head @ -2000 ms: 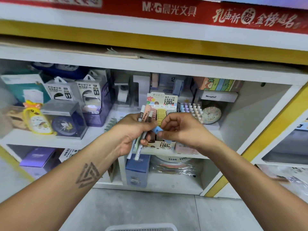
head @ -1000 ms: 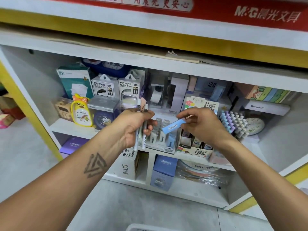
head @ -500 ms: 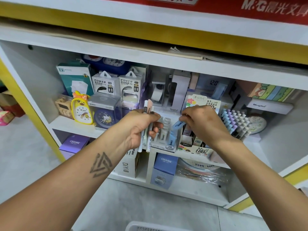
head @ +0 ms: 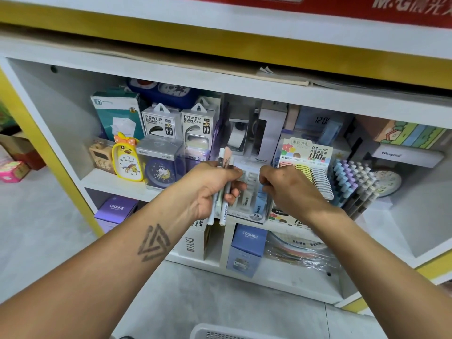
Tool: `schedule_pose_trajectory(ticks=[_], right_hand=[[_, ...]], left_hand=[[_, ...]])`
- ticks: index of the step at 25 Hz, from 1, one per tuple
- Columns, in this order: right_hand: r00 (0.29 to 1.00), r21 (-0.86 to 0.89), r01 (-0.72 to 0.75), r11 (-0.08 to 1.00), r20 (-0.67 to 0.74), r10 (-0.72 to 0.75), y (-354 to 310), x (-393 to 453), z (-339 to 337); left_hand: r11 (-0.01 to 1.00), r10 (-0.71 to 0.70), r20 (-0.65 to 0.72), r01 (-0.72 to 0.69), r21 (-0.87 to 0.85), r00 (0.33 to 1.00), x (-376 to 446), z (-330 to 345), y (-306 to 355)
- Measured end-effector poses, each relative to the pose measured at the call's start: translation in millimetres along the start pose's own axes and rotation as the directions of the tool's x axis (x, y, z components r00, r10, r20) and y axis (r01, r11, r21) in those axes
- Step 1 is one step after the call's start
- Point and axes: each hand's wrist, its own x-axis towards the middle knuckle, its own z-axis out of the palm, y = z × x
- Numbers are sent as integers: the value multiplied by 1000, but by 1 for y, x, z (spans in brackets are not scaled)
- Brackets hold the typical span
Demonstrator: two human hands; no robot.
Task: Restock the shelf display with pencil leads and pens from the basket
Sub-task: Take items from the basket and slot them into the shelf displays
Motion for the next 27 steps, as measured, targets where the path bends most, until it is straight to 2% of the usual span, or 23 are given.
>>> schedule_pose_trajectory(ticks=[3, 7, 9, 10, 11, 12, 13, 14, 15, 17, 20, 23, 25, 27], right_hand=[[999, 78, -22, 997, -28, 24, 5, 2, 4], [993, -83, -67, 994, 88, 74, 5, 3, 9], [994, 10, -104, 995, 22, 104, 4, 3, 4], [985, 179, -164, 970, -31, 172, 3, 2, -3], [962, 419, -229, 879, -40, 270, 1, 0, -10], [939, 658, -265, 705, 8, 345, 0, -3, -18], [925, 809, -279, 518, 80, 373, -1, -8, -26], [923, 874, -282, 395, 134, 362, -1, -13, -33], [927, 902, -285, 325, 173, 333, 1, -19, -39], [930, 922, -299, 247, 223, 293, 5, -31, -46], [897, 934, -327, 143, 259, 358, 23, -48, -55], [873, 969, -246, 13, 215, 438, 45, -65, -68], [855, 986, -168, -19, 155, 496, 60, -78, -78], [838, 992, -123, 8, 100, 536, 72, -90, -85]], left_hand=[[1000, -13, 20, 13, -12, 1000, -1, 0, 1], [996, -66, 130, 73, -52, 989, -6, 1, 3], [992, -91, 204, 107, -70, 975, -8, 3, 3], [991, -97, 241, 117, -70, 966, -9, 5, 3], [991, -99, 277, 121, -64, 956, -11, 8, 2], [991, -96, 313, 119, -56, 945, -12, 12, 0], [992, -92, 345, 115, -48, 934, -13, 17, -2], [993, -88, 371, 112, -43, 924, -14, 22, -3], [993, -84, 394, 109, -41, 915, -15, 28, -5], [993, -79, 432, 107, -41, 898, -16, 39, -9], [990, -92, 514, 132, -41, 853, -18, 59, -16], [977, -137, 565, 205, -58, 814, -18, 76, -24], [980, -158, 550, 199, -14, 820, -16, 85, -29], [986, -160, 507, 160, 43, 847, -13, 94, -34]])
